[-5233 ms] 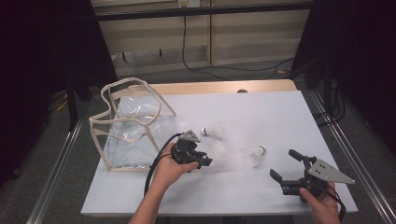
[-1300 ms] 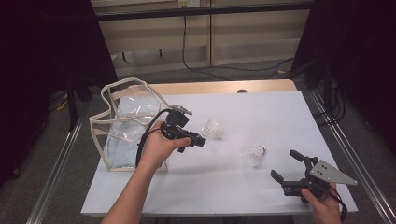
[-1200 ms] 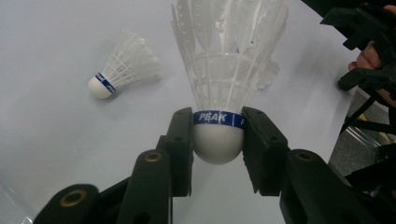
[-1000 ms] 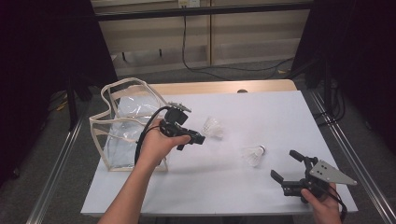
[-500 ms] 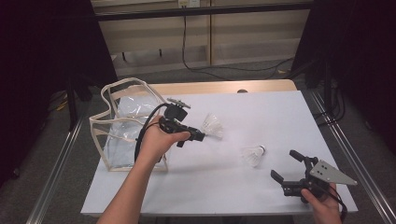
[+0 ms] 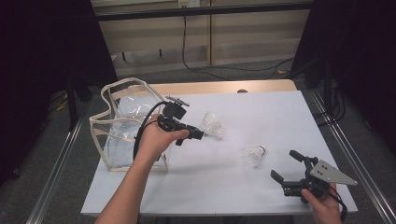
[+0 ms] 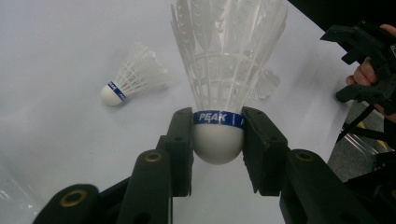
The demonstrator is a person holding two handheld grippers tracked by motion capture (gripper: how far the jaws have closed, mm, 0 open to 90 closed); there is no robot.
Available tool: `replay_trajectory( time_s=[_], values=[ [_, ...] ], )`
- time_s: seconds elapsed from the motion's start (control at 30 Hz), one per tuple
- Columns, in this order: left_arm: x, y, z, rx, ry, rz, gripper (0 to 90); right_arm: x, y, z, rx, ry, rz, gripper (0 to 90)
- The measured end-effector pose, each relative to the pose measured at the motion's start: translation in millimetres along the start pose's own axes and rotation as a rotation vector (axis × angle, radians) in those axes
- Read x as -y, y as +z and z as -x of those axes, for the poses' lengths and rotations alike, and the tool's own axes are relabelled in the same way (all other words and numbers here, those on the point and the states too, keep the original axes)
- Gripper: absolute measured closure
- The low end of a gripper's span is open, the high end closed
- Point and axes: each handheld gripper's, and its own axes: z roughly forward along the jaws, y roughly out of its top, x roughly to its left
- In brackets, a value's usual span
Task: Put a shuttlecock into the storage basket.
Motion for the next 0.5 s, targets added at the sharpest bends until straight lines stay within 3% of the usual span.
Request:
replay_trajectory(
  time_s=[0.23, 0.5],
  values=[
    [-2.9, -3.3, 0.5, -0.004, -0.008, 0.01, 65.5, 0.0, 0.1, 0.3, 0.0, 0.001, 0.002, 1.1],
    [-6.1, -9.5, 2.1, -0.022, 0.011, 0.002, 65.5, -0.3, -0.5, 0.4, 0.003, 0.002, 0.002, 1.0]
  ],
)
